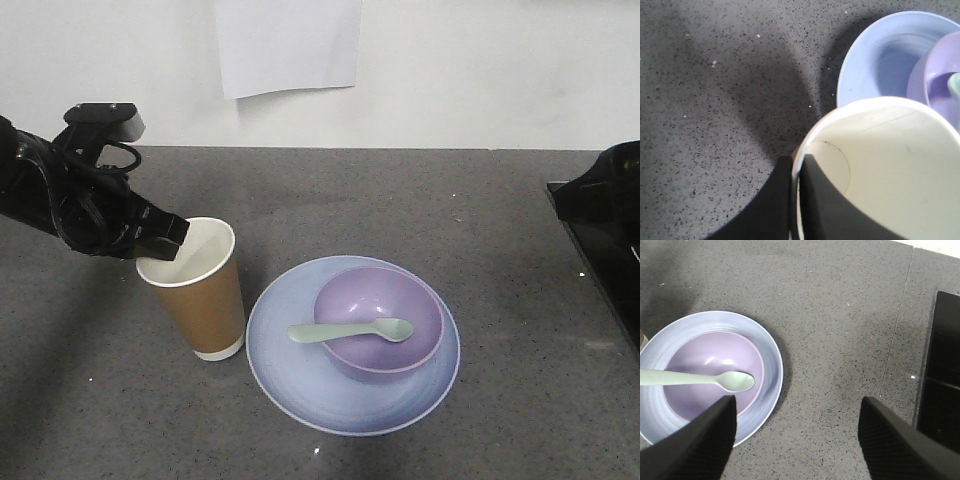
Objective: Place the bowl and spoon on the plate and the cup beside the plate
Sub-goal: 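Pinch the cup rim with the left gripper and carry it beside the plate, then set the cup down next to the plate, open the left gripper and lift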
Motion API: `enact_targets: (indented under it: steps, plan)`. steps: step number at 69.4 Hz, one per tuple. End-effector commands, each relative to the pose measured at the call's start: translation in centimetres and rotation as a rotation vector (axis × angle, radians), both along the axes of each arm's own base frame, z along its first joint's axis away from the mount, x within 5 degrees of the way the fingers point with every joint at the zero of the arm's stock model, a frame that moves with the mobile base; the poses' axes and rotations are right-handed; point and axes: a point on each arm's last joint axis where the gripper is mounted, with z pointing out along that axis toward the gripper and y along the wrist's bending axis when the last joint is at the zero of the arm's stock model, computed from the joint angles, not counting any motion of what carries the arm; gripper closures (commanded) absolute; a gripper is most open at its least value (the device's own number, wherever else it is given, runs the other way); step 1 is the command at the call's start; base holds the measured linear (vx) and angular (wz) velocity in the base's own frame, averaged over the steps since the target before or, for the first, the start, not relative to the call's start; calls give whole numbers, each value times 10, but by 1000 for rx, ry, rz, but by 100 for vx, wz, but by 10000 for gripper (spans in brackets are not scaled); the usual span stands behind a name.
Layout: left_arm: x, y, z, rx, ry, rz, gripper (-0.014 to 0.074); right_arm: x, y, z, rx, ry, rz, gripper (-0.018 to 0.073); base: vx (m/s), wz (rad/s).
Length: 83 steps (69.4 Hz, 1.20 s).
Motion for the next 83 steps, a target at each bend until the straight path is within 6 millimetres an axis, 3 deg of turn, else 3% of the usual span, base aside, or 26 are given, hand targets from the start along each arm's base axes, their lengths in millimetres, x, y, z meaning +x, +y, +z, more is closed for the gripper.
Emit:
enact_targets:
  steps: [1, 83]
  plan:
    - [-2, -1, 21, -26, -104, 13, 604, -2, -1, 14, 24, -92, -1, 52, 0, 0]
    - [0, 0, 21, -8, -124, 19, 570, -2, 0, 14, 34, -88, 3, 52, 0, 0]
